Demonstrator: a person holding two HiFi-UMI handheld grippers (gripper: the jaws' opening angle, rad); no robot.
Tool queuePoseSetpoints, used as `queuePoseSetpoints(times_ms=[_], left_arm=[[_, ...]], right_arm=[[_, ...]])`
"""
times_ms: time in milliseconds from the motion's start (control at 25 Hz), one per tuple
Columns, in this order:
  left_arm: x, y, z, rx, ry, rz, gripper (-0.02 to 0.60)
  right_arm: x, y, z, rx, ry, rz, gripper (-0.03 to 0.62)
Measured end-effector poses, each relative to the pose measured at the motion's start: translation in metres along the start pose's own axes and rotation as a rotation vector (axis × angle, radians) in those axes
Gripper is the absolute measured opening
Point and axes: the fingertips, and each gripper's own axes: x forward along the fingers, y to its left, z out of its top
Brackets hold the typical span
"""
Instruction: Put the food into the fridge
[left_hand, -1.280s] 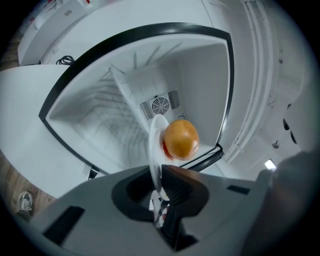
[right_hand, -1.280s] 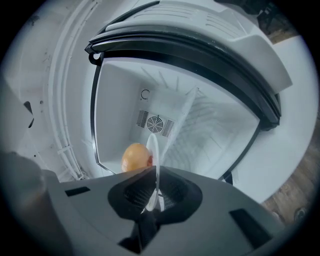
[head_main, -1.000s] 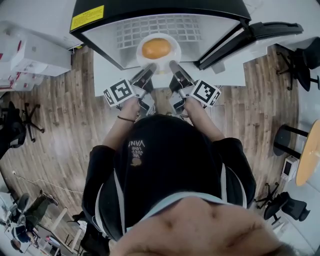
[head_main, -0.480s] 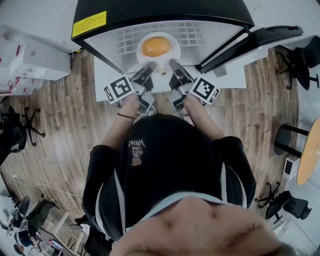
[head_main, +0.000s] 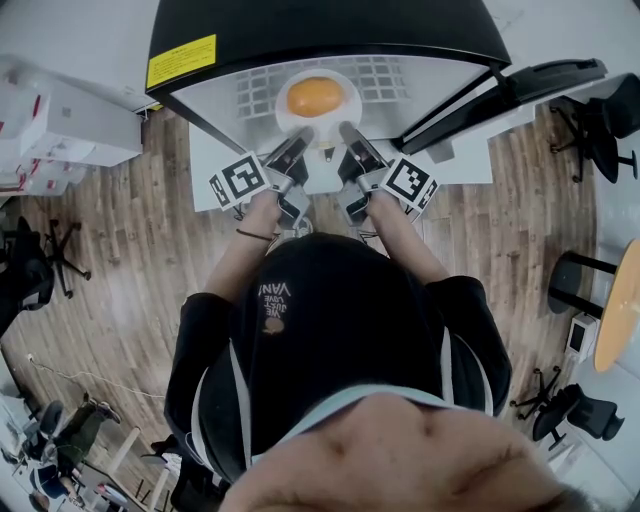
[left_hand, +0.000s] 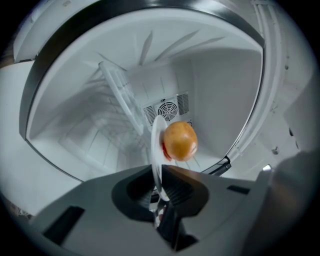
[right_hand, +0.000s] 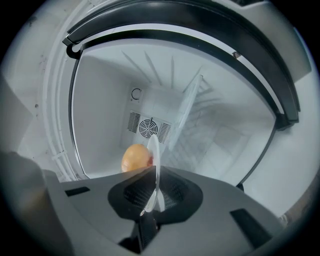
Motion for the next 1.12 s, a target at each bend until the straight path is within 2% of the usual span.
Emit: queuePoseSetpoints(times_ms=[320,480,600,800,1120], left_arm=[[0.003,0.0,0.005,-0.013,0.003,-0.005,0.038],[0.004,-0.001,0.008,-0.019,-0.005,-0.012,0.038],[0.005,0.0,0.009,-0.018,-0.008,-0.015,0.038],[0.007,0.0,0.01,-0.039,-0.014,-0.016,0.038],[0.009,0.003,0.012,-0.068,-0.019,-0.028,0.04]], right_arm=[[0.002,-0.007,0.004,0.007,0.003,-0.036,0.02],[0.007,-0.002,0.005,0.023,-0.004,-0.005,0.02],[0.005,-0.008,0.007,0.01,-0.004,-0.044,0.02],[0.01,-0.004,0.006,0.056,-0.016,-0.004,0.02],[0.012,-0.01,0.007,0.074,-0.025,-0.023,0.02]])
